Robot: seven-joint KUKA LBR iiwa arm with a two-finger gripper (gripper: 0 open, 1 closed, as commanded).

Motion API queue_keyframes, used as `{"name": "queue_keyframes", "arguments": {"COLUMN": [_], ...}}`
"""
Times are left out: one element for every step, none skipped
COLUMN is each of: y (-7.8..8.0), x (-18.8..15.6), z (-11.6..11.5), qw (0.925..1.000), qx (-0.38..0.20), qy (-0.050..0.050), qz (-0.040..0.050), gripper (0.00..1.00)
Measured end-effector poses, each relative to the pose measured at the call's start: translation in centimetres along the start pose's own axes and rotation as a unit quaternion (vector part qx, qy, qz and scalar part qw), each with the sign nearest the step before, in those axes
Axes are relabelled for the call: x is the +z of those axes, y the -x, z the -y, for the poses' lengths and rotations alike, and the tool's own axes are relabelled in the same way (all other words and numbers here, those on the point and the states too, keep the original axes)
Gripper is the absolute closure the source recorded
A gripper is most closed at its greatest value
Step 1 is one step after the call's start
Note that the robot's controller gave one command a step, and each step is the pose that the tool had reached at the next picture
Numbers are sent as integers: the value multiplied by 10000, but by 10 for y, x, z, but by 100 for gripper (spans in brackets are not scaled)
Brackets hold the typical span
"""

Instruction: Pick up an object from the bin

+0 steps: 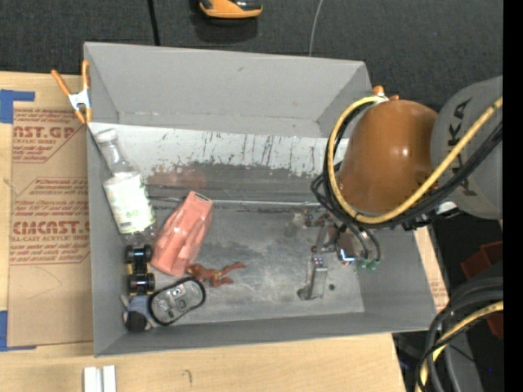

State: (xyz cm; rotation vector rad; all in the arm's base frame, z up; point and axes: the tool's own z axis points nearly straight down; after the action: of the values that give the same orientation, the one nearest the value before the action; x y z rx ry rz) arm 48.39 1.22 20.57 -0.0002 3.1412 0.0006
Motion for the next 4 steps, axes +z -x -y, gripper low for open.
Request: {"name": "queue_keyframes", "arguments": {"y": [1, 4, 17, 7], "x": [48, 87, 121, 134], "z": [-21, -36, -49, -74], "qw": [9999, 9987, 9928, 9931], "qx": [119, -515, -1196, -1171], "qy": [5, -2, 1, 2], "qz": [39, -6, 4, 21], "gripper": [0, 0, 0, 0]}}
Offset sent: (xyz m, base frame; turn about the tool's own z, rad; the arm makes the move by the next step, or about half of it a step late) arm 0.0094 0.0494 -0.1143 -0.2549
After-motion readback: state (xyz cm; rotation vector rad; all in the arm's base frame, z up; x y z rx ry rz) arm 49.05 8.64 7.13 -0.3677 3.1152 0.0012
